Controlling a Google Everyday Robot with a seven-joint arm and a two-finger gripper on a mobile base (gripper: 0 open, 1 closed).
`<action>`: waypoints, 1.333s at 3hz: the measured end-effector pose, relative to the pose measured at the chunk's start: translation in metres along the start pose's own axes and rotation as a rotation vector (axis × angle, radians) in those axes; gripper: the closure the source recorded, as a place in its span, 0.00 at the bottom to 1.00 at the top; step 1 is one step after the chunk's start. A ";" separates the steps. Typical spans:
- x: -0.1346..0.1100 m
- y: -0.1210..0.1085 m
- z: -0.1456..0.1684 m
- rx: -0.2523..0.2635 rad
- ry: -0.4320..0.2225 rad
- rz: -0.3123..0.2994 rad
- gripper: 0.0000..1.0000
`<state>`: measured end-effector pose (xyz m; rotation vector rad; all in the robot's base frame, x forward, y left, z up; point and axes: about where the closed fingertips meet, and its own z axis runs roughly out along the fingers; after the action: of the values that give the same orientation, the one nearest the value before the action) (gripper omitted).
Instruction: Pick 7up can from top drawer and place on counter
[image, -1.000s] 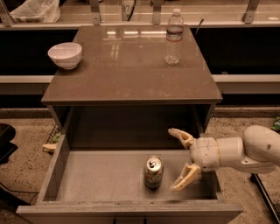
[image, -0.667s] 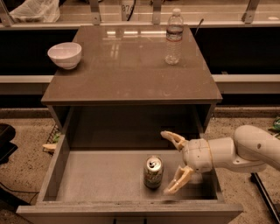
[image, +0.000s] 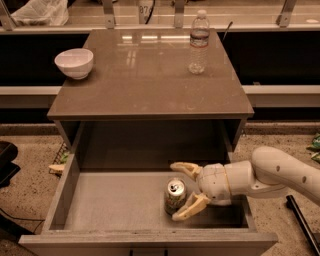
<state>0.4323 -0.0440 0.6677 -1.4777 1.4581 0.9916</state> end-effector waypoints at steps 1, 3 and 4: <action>-0.001 0.000 0.001 -0.003 -0.001 -0.001 0.42; -0.002 0.001 0.004 -0.010 -0.003 -0.003 0.88; -0.003 0.002 0.005 -0.013 -0.004 -0.004 1.00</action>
Offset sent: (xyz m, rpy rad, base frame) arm -0.0004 0.0014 0.0003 0.0011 0.0000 0.0032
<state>0.4305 -0.0380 0.6682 -1.4865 1.4485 1.0027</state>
